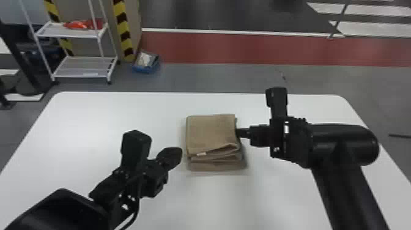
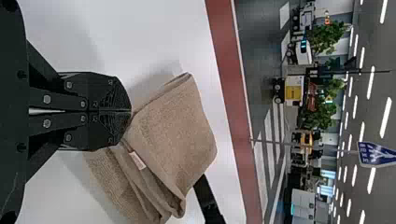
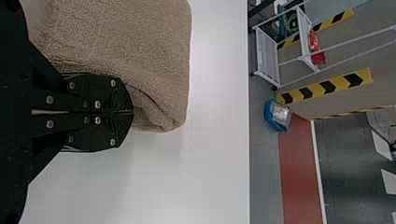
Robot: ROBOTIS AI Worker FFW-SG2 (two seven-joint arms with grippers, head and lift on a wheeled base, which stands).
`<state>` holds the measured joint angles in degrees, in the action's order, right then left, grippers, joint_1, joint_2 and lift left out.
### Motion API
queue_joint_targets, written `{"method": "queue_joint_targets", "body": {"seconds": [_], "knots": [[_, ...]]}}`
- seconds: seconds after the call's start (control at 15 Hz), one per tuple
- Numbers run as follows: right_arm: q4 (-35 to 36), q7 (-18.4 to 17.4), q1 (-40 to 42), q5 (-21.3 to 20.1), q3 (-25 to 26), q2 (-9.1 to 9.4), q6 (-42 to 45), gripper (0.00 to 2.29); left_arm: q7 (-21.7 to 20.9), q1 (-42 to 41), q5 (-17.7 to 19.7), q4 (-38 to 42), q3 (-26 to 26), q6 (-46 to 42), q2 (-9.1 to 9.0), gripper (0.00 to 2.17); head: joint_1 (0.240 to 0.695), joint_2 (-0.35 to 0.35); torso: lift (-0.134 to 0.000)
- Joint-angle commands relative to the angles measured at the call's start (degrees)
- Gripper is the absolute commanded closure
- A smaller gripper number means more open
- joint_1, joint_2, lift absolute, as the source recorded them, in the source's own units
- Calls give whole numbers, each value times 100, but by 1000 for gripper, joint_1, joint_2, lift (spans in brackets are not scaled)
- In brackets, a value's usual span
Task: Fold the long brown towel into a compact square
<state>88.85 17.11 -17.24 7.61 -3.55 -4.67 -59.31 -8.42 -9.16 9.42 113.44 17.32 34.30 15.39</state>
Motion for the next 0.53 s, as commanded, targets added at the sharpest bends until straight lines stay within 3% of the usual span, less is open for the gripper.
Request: {"method": "queue_joint_targets", "body": {"seconds": [0.0, 0.07, 0.13, 0.2, 0.47], "knots": [[924, -103, 581, -22, 276, -34, -165, 1605, 130, 55, 25, -86, 25, -164, -19, 1885, 695, -71, -118], [1443, -235, 871, -22, 390, -43, -200, 1028, 280, 55, 25, -86, 60, -375, -19, 1733, 695, -77, -118], [1838, -252, 1108, -22, 505, -69, -200, 299, 517, 55, 34, -112, 113, -603, -19, 1517, 695, -84, -118], [2190, -252, 1319, -31, 619, -95, -165, -1, 666, 55, 42, -112, 140, -744, -37, 1362, 695, -92, -118], [2383, 99, 1486, 109, 645, -104, 486, 103, 666, 125, 78, -130, 263, -761, -45, 1366, 695, -129, -118]]}}
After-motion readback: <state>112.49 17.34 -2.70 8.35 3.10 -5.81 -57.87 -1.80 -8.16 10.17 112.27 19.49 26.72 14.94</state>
